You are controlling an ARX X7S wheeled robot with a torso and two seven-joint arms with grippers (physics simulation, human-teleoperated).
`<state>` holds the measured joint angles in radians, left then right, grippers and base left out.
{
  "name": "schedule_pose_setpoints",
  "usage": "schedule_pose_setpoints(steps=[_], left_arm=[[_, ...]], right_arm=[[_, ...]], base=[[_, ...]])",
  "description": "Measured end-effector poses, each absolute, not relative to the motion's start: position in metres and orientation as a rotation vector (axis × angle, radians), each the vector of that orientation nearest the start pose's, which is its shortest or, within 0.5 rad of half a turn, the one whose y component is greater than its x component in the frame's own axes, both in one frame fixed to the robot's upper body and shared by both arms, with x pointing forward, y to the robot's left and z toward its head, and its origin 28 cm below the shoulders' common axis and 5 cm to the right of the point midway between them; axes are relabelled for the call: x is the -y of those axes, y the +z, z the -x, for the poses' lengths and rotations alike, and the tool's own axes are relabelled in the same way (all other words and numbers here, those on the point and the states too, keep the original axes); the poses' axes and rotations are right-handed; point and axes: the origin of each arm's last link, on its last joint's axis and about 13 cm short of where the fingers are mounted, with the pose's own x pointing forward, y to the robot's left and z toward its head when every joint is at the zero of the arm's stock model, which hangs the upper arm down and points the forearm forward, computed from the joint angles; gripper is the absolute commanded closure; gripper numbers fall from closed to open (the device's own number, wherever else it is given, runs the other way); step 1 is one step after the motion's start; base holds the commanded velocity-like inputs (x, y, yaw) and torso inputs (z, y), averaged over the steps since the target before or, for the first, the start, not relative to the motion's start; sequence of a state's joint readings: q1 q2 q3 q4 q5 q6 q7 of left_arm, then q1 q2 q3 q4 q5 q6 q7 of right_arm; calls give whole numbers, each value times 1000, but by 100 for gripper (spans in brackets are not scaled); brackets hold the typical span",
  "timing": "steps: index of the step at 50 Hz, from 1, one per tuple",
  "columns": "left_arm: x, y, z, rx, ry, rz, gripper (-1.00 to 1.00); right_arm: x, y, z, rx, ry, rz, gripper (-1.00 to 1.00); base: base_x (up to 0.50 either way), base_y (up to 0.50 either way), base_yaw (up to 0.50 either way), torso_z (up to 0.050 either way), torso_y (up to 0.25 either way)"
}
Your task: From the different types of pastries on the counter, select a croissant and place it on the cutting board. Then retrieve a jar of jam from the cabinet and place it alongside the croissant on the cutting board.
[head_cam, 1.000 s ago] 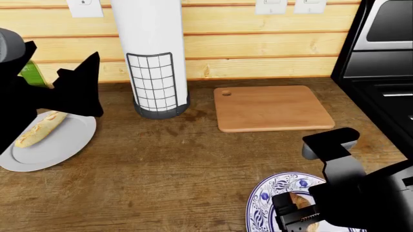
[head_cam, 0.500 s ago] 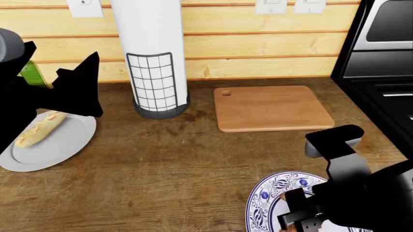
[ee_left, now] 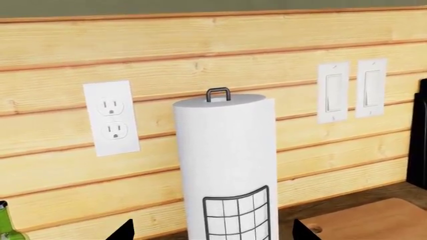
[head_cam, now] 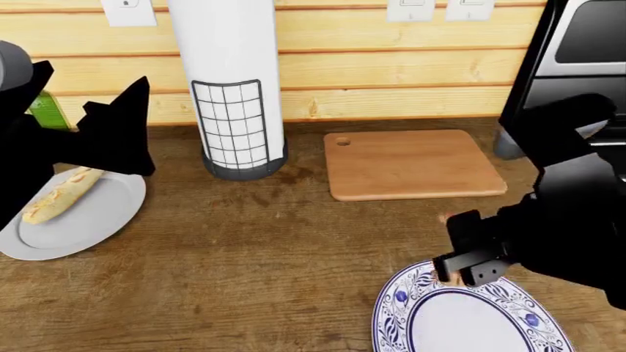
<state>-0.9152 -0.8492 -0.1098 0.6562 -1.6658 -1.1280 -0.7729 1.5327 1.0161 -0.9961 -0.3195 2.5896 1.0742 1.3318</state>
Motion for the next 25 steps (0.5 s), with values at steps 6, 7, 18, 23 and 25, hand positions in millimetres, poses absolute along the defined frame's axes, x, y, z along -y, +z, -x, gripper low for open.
schedule_pose_setpoints(steps=[6,7,18,23,25], left_arm=[[-277,302,-189,148,-184,-66,-100],[-276,302,-189,148,-185,-66,-100],[-276,301,-189,149,-188,-61,-100],[-276,301,-189,150,-191,-60,-100],[-275,301,-189,151,-193,-59,-100]], right_arm=[[144,336,-193,-572,219,226,100],[144,339,-194,-545,221,230,100],[144,357,-196,-380,226,257,100],[144,362,-199,-344,227,260,100],[143,364,-202,-330,229,260,100]], base=[[0,0,0,0,0],[0,0,0,0,0],[0,0,0,0,0],[0,0,0,0,0],[0,0,0,0,0]])
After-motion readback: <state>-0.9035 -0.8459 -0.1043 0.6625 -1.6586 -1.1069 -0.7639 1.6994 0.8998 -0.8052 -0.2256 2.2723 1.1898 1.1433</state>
